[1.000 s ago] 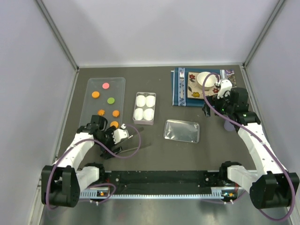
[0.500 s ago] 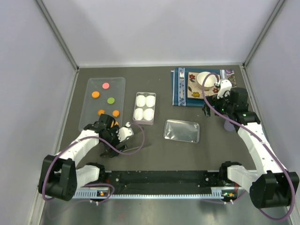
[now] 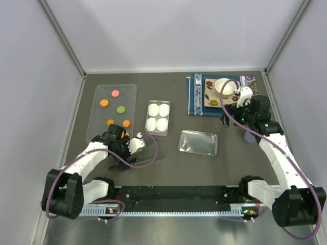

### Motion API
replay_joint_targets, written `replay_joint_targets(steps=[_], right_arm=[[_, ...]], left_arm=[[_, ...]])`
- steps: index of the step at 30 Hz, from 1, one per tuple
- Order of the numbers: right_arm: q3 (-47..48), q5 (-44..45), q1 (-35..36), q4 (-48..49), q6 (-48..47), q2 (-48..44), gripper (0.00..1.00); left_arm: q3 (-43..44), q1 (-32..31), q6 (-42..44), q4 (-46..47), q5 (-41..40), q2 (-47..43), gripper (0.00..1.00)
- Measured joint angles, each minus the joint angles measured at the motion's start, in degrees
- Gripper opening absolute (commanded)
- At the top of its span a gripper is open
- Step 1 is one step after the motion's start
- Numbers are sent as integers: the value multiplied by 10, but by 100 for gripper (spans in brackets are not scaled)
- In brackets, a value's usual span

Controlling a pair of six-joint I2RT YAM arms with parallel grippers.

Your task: Pack the cookies

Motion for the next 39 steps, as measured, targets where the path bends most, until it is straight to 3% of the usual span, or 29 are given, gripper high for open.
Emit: replay_joint_targets(steps=[4,9,15,26,39], right_arm=[[0,0,0,0,0,0,99],[0,1,0,0,0,3,99],[0,2,0,0,0,3,99],[0,2,0,0,0,3,99],[0,2,1,0,0,3,99]], left_arm=[[0,0,2,0,0,2,96],[3,0,2,2,-1,5,81],[2,0,2,2,0,2,73],[3,0,2,-41,16,-55,62],[9,0,12,-61,29,-81,85]])
